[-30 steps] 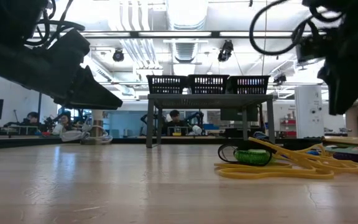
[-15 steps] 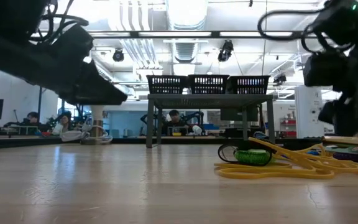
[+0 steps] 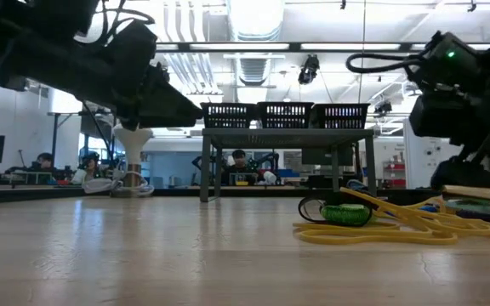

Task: Pick & Place Office Desk Supplies
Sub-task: Put the yellow crayon box into the left black bin on the shelf

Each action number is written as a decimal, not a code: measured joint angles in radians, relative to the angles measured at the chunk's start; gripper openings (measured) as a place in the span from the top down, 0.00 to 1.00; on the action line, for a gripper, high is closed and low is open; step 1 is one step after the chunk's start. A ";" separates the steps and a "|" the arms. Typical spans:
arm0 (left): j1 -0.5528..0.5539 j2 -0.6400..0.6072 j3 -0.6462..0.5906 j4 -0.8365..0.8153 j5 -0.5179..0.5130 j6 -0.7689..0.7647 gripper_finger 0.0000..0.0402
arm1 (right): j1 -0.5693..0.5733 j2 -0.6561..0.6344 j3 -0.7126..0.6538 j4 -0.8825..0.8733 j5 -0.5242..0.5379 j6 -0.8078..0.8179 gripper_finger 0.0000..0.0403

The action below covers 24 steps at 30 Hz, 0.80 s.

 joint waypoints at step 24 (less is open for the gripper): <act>0.014 0.000 -0.003 -0.016 0.000 -0.006 0.42 | 0.150 0.352 0.332 -0.377 0.039 -0.222 0.37</act>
